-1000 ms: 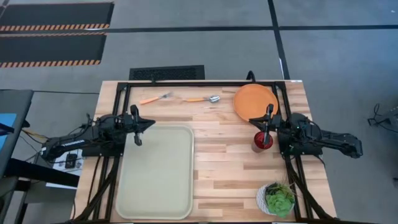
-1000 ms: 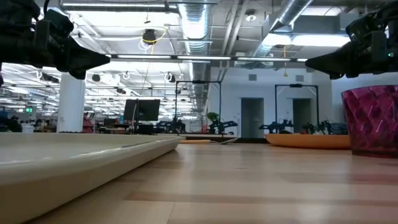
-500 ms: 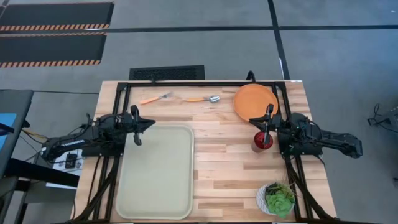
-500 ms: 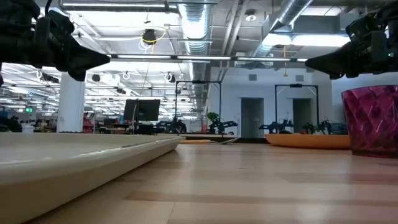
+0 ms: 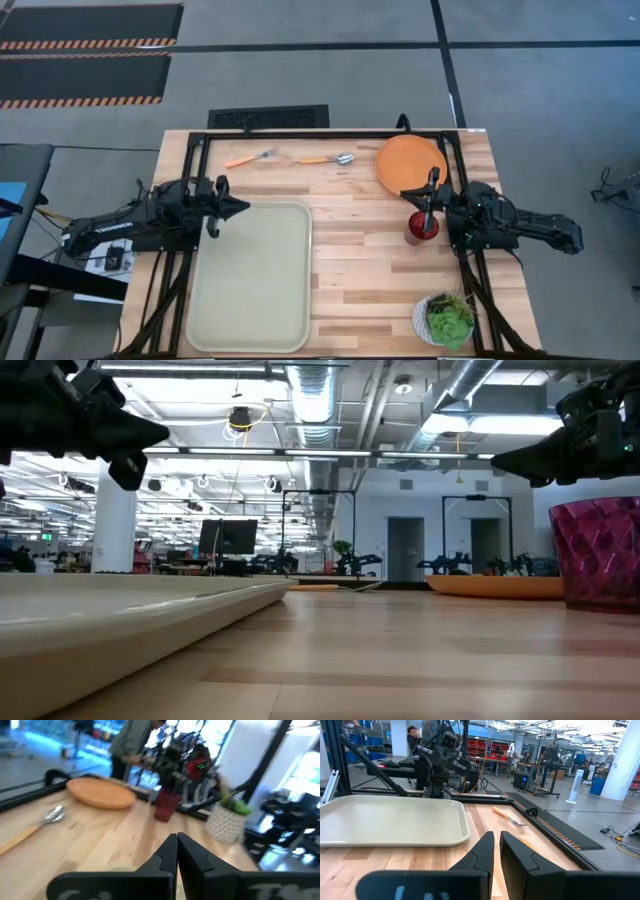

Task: Pick and place plate/cup/fork/spoon on tray
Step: Move the gray serving tray to the center of the table

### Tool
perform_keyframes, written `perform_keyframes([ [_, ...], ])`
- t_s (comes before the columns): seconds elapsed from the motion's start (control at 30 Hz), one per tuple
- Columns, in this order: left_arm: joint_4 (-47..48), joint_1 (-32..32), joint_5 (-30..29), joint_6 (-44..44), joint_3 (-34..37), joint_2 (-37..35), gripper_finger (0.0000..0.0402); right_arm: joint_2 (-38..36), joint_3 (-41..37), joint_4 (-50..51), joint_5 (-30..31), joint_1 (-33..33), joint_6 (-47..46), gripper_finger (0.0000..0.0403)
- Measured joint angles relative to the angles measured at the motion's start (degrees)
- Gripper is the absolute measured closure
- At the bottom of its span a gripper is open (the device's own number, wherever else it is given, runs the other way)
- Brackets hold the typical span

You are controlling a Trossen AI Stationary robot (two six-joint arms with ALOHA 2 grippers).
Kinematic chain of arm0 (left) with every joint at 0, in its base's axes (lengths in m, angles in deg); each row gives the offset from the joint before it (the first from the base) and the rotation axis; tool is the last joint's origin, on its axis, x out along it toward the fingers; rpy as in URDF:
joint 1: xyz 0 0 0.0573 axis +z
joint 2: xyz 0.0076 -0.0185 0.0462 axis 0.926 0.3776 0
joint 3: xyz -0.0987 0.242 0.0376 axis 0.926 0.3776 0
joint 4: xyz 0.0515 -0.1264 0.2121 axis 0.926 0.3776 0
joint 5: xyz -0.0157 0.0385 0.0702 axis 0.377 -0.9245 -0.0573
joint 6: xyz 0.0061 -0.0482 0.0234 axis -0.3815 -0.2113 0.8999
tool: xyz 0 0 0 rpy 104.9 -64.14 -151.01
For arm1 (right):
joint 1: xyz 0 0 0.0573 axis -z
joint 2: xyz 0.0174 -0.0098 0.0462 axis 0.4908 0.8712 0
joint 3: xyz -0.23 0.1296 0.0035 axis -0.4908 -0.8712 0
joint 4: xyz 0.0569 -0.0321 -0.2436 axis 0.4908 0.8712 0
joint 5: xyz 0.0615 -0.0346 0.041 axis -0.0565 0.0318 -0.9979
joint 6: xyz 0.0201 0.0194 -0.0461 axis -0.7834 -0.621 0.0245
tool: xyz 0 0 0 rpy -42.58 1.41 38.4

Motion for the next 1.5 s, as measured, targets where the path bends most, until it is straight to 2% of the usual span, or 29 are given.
perform_keyframes([
  [0.23,8.7,0.1,-0.6,10.9,-12.2,16.9,0.0401,0.0,0.0,0.0,0.0,0.0,0.0,0.0347],
  [0.6,31.5,2.1,1.0,25.3,-30.4,43.9,0.0401,0.0,0.0,0.0,0.0,0.0,0.0,0.0347],
  [0.77,38.1,3.6,1.1,26.1,-34.8,52.3,0.0401,0.0,0.0,0.0,0.0,0.0,0.0,0.0347],
  [0.9,39.2,4.4,1.1,27.1,-36.7,56.8,0.0401,0.0,0.0,0.0,0.0,0.0,0.0,0.0347],
  [1.0,39.2,5.0,-1.6,27.4,-38.2,59.6,0.0398,0.0,0.0,0.0,0.0,0.0,0.0,0.0347],
  [1.17,38.9,6.7,-2.9,28.0,-41.5,64.3,0.0360,0.0,0.0,0.0,0.0,0.0,0.0,0.0347],
  [1.37,39.0,8.3,-3.1,29.5,-43.6,71.3,0.0279,0.0,0.0,0.0,0.0,0.0,0.0,0.0347],
  [1.5,40.9,9.2,-6.3,33.4,-43.7,75.8,0.0236,0.0,0.0,0.0,0.0,0.0,0.0,0.0347],
])
